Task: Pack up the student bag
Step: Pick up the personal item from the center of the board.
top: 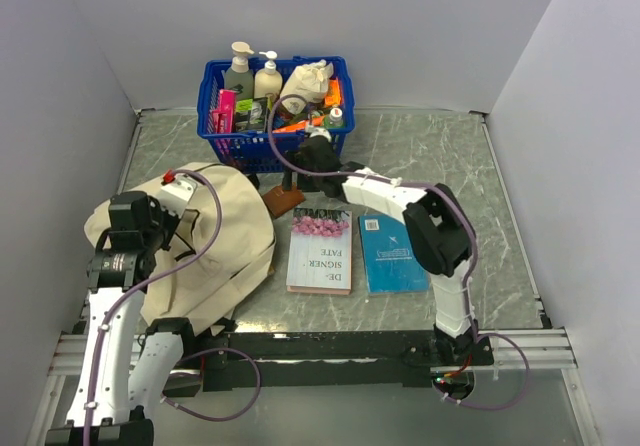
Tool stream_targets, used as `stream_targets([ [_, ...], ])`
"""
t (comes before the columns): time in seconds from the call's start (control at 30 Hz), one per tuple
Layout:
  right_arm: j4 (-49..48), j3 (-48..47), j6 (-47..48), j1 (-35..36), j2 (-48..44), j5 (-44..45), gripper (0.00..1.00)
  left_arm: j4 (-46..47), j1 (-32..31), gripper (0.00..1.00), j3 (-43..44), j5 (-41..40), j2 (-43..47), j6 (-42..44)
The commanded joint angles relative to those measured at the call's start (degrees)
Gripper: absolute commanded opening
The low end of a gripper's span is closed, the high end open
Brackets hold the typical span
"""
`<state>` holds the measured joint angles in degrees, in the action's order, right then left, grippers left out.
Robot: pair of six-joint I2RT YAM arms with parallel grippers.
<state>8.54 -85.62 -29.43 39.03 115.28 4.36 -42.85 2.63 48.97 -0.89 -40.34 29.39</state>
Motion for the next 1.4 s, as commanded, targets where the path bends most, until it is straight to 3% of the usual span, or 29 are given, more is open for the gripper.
stream_targets([
  [0.0, 1.3, -6.1, 3.6, 2.5, 5.5, 9.3, 0.9, 4.6, 0.4, 0.01, -1.8, 2.0, 0.3, 1.0],
  [0.2, 3.6, -10.8, 6.5, 4.4, 10.8, 14.4, 0.94, 3.0, -0.1, 0.01, -3.0, 3.5, 0.5, 2.8],
  [0.27, 5.8, -13.2, 7.6, 5.4, 13.0, 16.3, 1.0, 2.7, -0.4, 0.01, -3.4, 3.3, 0.7, 3.5],
  [0.47, 14.8, -22.4, 8.2, 8.1, 19.4, 19.1, 1.0, 0.8, -1.5, 0.01, -3.4, 4.2, 1.2, 3.8],
  [0.8, 23.3, -21.3, 8.7, 11.9, 19.1, 24.7, 1.0, -5.1, -2.2, 0.01, -0.4, 5.7, 1.8, 8.7],
  [1.0, 27.1, -20.7, 8.2, 12.9, 18.0, 24.9, 1.0, -5.8, -2.2, 0.01, -1.5, -2.9, 1.7, 13.1],
  [1.2, 31.6, -26.6, 8.1, 12.8, 21.8, 24.4, 0.99, -8.4, -2.2, 0.01, 0.0, 1.1, 1.9, 11.5],
  [1.37, 31.7, -22.1, 7.6, 11.5, 19.1, 24.3, 0.96, -9.2, -3.7, 0.01, 0.2, 2.1, 2.3, 12.6],
])
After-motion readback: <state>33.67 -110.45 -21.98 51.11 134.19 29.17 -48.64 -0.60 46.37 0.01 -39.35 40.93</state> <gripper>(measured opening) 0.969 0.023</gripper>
